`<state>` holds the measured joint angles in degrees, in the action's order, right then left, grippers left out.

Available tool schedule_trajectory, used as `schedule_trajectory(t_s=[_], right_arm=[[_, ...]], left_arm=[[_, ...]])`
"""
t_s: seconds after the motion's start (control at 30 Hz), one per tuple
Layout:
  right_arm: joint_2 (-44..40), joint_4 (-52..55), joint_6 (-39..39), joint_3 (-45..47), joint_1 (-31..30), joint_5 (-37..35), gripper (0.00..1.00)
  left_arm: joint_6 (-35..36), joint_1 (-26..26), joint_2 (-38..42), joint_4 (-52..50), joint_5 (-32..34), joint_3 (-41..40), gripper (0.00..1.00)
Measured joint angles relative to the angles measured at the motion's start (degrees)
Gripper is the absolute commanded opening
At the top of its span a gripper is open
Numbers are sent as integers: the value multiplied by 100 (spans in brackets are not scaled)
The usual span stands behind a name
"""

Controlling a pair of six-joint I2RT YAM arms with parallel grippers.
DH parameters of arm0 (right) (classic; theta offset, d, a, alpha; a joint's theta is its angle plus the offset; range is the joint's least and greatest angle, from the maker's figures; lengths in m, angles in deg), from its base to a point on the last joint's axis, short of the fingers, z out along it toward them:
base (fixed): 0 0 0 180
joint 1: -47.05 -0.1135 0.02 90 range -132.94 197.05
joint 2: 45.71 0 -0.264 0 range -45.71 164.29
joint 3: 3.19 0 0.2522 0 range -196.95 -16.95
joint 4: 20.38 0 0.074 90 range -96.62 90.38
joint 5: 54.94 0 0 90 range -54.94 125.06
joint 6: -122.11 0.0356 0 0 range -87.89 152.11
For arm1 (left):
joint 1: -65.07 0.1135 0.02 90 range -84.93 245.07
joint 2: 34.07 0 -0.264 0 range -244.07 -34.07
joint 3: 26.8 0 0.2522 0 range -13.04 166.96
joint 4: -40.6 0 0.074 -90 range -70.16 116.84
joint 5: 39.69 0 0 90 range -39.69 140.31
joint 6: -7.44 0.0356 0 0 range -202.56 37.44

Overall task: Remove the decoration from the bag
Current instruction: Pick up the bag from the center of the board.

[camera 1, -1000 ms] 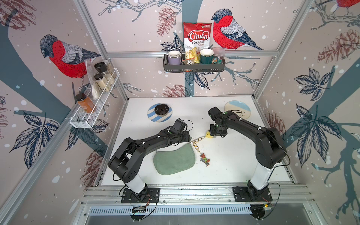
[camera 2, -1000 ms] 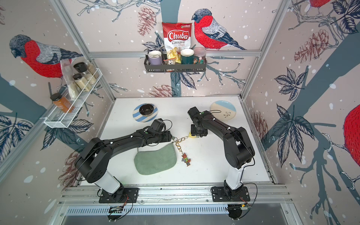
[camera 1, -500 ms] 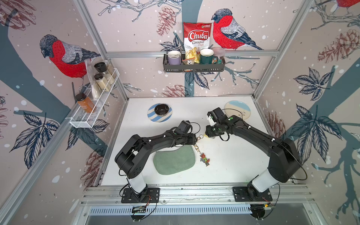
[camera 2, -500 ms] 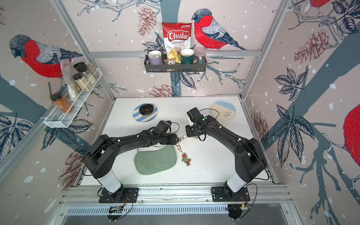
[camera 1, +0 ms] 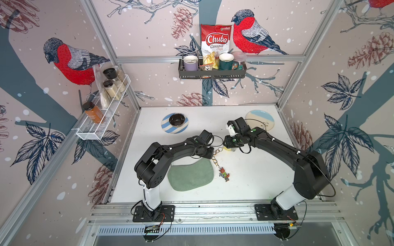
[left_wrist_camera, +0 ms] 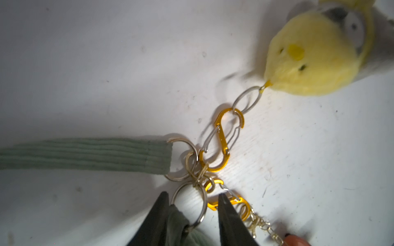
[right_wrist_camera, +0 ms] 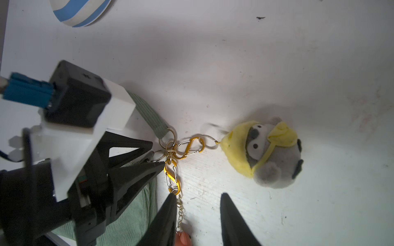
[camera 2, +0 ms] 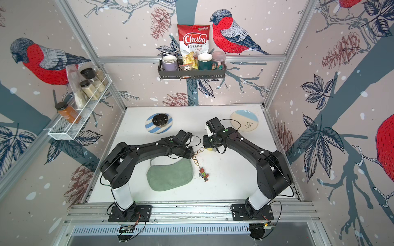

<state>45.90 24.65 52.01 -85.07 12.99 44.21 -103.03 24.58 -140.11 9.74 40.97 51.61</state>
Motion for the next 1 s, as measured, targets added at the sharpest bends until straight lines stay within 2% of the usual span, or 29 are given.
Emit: schedule_trajectory(t_s=[0.13,0.37,0.47,0.73,1.0], right_arm=[[-2,-90,50,55,39,57,36],[-33,-133,122,129,52,151,35],[-68,-140,125,184,98,188,35],[-352,-319,125,509,184,442,35],[-1034,-1329,55,1298,192,946,40]], left_arm=[[129,0,-120,-46,-2,0,26],[203,0,-236,26,-111,107,0],[321,-9,-57,15,-90,79,0],[1248,-127,1023,352,319,-555,0],[2015,-127,1799,741,278,-1036,0]])
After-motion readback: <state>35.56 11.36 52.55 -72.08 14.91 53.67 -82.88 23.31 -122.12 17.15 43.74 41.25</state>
